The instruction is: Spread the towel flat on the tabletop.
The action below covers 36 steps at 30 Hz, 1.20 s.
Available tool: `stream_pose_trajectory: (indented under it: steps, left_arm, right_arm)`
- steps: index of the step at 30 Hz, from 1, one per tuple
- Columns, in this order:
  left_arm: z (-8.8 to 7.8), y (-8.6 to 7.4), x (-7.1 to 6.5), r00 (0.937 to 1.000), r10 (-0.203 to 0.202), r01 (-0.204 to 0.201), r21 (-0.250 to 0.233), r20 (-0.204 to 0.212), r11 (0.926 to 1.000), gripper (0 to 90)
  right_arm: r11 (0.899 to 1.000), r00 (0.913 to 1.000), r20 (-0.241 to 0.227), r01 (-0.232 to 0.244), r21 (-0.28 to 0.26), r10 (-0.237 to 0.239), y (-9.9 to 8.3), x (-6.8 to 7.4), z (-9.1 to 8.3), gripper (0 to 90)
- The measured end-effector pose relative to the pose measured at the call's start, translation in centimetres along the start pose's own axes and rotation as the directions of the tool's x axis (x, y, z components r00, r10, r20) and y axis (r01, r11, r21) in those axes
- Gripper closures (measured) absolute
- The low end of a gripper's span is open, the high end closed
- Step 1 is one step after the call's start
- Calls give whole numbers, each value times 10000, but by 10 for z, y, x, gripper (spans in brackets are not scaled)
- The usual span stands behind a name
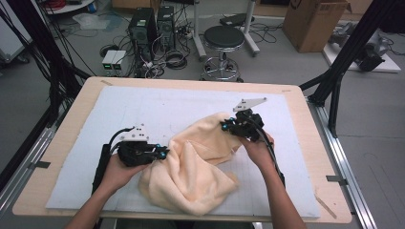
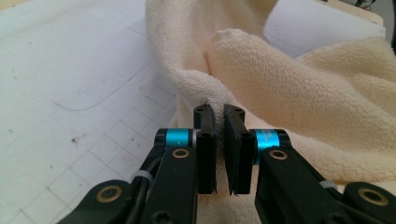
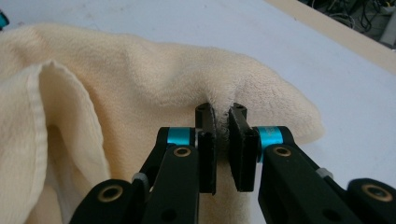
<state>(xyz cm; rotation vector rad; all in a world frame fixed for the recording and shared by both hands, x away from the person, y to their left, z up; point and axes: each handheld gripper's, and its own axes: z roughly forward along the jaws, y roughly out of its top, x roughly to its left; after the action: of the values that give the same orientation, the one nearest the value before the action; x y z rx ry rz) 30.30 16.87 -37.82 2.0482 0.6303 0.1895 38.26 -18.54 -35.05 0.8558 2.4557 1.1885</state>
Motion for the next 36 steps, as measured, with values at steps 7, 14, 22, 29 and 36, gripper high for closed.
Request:
stream_pose_trajectory:
  steps: [7,14,22,29,36]
  left_arm:
    - [-18,-11,-9,9997,-146,151,-276,194,9995,817]
    - [-29,-11,-3,9991,-269,290,-652,329,9974,588]
    - [-17,11,21,9983,-577,570,-894,-60,9944,439]
    - [22,15,38,9959,-513,505,-117,-745,9987,441]
    - [50,4,53,9932,-911,956,606,-731,9936,668]
  right_arm:
    - [9973,9984,-234,500,-532,-513,31,10,6,833]
    - [9939,9908,-864,1010,-450,-1046,39,28,21,833]
    - [9874,9789,-1387,1414,-717,-1502,42,36,29,833]
    - [9887,9714,-1907,1296,-752,-1418,39,38,43,831]
    - [9944,9680,-2318,832,-648,-960,25,37,58,827]
